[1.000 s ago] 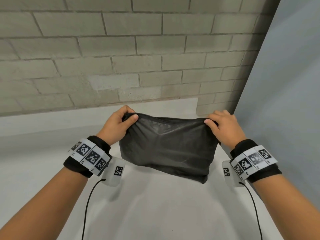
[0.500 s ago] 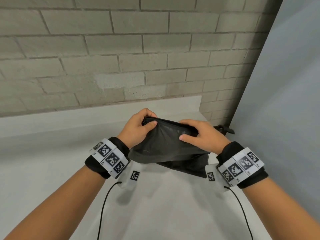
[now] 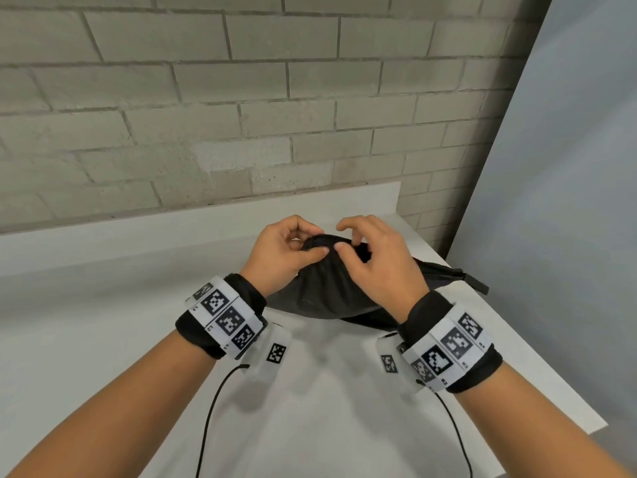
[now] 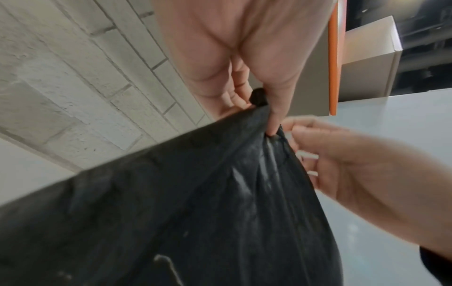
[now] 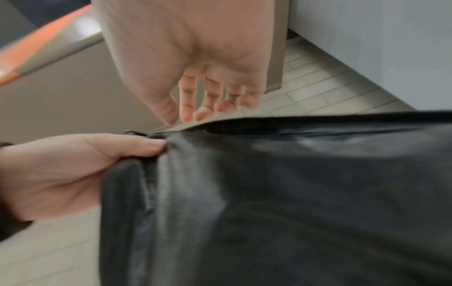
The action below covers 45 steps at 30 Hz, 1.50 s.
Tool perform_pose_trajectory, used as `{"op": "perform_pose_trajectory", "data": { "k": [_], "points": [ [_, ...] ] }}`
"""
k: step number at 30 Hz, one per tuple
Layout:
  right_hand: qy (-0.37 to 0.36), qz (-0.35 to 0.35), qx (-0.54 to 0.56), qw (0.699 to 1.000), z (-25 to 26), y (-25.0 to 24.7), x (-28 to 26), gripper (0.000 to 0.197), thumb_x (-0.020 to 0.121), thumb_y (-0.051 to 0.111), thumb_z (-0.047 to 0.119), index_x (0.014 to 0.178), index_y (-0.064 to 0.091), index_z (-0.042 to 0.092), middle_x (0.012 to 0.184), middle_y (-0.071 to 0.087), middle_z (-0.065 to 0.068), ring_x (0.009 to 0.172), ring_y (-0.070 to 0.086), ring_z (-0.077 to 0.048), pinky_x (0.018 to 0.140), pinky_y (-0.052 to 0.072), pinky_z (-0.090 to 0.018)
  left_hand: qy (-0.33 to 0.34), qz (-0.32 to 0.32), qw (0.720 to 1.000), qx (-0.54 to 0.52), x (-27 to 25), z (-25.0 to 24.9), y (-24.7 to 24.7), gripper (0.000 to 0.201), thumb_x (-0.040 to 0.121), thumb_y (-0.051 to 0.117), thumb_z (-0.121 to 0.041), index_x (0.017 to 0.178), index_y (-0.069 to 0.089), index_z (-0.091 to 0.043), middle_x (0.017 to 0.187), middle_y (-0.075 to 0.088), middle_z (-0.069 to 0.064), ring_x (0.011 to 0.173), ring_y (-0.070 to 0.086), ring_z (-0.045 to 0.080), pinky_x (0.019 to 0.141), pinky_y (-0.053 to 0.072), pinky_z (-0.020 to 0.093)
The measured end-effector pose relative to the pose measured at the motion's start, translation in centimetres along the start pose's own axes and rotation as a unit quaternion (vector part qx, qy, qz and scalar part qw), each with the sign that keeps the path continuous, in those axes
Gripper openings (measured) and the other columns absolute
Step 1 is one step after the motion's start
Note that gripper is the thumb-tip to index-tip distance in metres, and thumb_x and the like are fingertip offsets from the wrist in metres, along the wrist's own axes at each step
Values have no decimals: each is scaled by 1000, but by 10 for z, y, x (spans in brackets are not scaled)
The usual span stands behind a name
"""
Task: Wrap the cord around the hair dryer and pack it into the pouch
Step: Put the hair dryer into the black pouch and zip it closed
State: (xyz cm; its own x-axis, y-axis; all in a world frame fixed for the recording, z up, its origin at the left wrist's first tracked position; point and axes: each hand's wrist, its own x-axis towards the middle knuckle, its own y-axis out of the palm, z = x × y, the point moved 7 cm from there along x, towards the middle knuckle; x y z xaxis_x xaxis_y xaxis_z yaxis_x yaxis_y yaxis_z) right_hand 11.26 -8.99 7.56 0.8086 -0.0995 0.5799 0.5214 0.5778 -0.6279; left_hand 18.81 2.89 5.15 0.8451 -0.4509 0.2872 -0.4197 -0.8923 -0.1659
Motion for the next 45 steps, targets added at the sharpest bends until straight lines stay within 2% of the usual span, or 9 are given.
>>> {"op": "perform_pose_trajectory", "data": {
  "k": [7, 11, 17, 24, 31, 35, 38, 42, 45],
  "points": [
    [56, 47, 38, 997, 19, 21, -1, 24, 81, 66, 31, 85, 51, 11, 66, 47, 2, 62, 46, -14, 58, 40, -21, 20, 6, 998, 67, -4, -4, 4, 35, 68, 69, 10, 75, 58, -22, 75, 63, 2, 76, 60, 27, 77, 52, 39],
    [21, 74, -45, 996, 25, 18, -1, 19, 93, 46, 19, 98, 52, 2, 87, 62, -14, 78, 56, -29, 70, 47, -37, 29, -8, 996, 81, -4, -6, 3, 32, 67, 72, 4, 73, 57, -23, 75, 62, 2, 70, 58, 16, 70, 50, 27],
    [2, 104, -112, 988, 25, 22, -3, 19, 97, 34, 13, 101, 48, 1, 91, 58, -19, 76, 53, -32, 62, 29, -28, 65, -16, 989, 134, -5, -15, 3, 29, 67, 76, -4, 72, 58, -26, 77, 64, -9, 70, 60, 7, 71, 51, 15],
    [95, 61, 34, 993, 11, 14, -1, 23, 94, 36, 10, 73, 45, 5, 53, 39, 1, 53, 39, -18, 48, 31, -23, 124, -1, 979, 163, -11, -26, 3, 11, 68, 76, -7, 76, 70, -6, 74, 65, -16, 74, 63, -1, 76, 51, 12],
    [218, 44, -39, 974, -73, -11, -14, 35, 92, 36, 9, 57, 32, 14, 56, 40, -5, 65, 41, -26, 62, 28, -26, 81, -104, 987, 87, -1, -14, -35, 26, 71, 73, -4, 64, 57, -23, 69, 61, -7, 60, 57, -6, 68, 48, 9],
    [354, 76, -143, 921, -145, -34, -41, 22, 92, 34, 5, 79, 51, 0, 84, 56, -26, 82, 54, -35, 71, 43, -36, 68, -126, 986, 85, 2, -9, -53, 23, 76, 69, -6, 68, 56, -22, 69, 59, -5, 57, 56, -6, 62, 46, 6],
    [389, 66, -195, 898, -173, -52, -56, 26, 95, 35, 9, 100, 56, -5, 94, 55, -25, 91, 56, -39, 78, 45, -39, 81, -91, 989, 88, 2, -8, -53, 28, 82, 62, -3, 74, 60, -30, 74, 62, -11, 66, 58, -5, 67, 46, 7],
    [372, -45, -85, 923, -175, -63, -52, 25, 92, 39, 8, 69, 44, 4, 66, 43, -11, 73, 48, -32, 57, 34, -30, 91, 9, 972, 217, 1, -5, -39, 46, 84, 41, 12, 73, 69, -23, 87, 55, -10, 88, 53, 3, 83, 35, 0],
    [375, -105, 83, 917, -169, -60, -46, 31, 94, 33, 10, 64, 36, 15, 82, 55, -17, 79, 54, -28, 54, 40, -26, 66, 94, 942, 314, -1, -2, -31, 46, 81, 35, 13, 73, 71, -13, 94, 56, 0, 91, 52, 12, 81, 32, 0]
  ]
}}
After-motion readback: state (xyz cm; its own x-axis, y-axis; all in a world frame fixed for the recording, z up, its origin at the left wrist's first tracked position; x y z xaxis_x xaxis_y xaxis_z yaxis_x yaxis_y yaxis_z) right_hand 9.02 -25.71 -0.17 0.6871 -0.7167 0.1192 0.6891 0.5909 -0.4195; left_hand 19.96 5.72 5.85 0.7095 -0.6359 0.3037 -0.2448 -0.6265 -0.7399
